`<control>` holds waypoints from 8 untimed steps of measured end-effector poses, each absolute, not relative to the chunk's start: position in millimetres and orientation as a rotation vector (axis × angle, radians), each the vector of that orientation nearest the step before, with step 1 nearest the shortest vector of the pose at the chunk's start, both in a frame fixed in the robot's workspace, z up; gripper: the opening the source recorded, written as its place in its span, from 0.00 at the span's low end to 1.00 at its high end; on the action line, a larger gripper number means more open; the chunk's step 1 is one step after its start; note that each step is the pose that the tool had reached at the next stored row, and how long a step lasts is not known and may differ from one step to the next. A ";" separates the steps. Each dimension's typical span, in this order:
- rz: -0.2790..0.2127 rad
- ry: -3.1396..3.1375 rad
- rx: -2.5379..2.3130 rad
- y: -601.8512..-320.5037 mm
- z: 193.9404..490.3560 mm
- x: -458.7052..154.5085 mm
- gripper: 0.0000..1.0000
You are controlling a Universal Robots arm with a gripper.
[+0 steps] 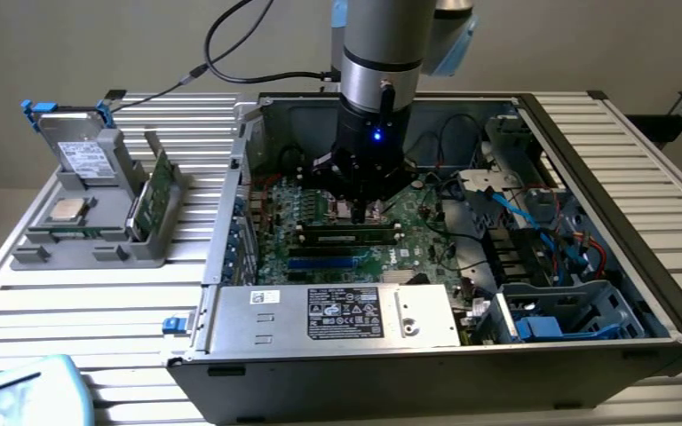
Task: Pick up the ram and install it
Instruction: 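Press down the ram until it locks into place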
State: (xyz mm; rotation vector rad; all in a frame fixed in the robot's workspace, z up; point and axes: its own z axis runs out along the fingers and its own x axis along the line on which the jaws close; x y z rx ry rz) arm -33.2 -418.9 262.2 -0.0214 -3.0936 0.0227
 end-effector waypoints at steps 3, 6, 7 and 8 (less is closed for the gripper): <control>0.023 -3.094 -0.021 -418.9 262.2 -33.2 0.11; 0.023 -3.093 -0.021 -418.9 267.9 -33.2 0.11; 0.023 -3.094 -0.022 -418.9 273.5 -33.2 0.11; 0.023 -3.094 -0.022 -418.9 278.5 -33.2 0.11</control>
